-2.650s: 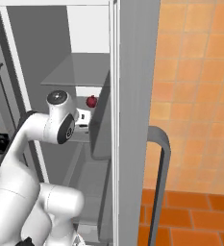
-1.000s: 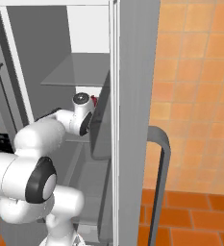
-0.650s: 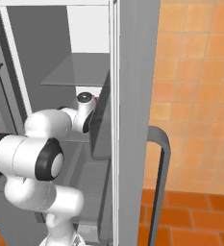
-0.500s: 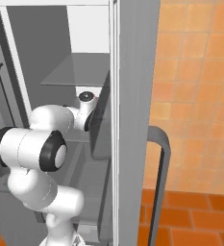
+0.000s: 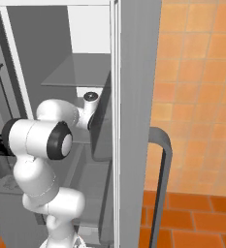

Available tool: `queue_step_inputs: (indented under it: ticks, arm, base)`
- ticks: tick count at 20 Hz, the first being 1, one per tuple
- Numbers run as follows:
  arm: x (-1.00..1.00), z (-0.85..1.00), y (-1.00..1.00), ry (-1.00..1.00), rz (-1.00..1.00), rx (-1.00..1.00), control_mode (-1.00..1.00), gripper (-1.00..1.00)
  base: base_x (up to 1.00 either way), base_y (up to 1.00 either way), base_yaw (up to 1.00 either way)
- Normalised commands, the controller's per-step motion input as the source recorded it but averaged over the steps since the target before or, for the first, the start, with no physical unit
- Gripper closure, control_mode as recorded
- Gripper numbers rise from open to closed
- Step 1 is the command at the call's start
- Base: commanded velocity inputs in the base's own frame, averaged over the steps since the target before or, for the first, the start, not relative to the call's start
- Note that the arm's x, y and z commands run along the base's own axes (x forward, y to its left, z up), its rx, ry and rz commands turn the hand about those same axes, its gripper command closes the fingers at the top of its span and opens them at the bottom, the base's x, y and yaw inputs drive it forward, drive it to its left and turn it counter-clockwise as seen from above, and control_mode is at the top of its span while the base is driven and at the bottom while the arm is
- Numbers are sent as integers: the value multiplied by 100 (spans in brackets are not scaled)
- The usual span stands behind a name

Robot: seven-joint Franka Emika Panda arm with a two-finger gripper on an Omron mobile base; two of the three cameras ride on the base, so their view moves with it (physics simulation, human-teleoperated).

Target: Take the strawberry from the fridge and place it on top of the pancake, located on the dining counter.

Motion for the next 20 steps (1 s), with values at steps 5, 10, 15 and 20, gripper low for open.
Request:
queue_step_inputs:
  ticks: [5, 10, 15, 20]
  arm:
    - [0, -12, -5, 0, 1, 0, -100, -100]
    - [-3, -16, -13, 0, 0, 0, -100, -100]
    - [-14, -19, -12, 0, 0, 0, -100, -100]
    - [-33, -19, -1, -2, 1, 0, -100, -100]
  base:
    - [0, 0, 0]
    - [0, 0, 0]
    - [0, 0, 0]
    - [0, 0, 0]
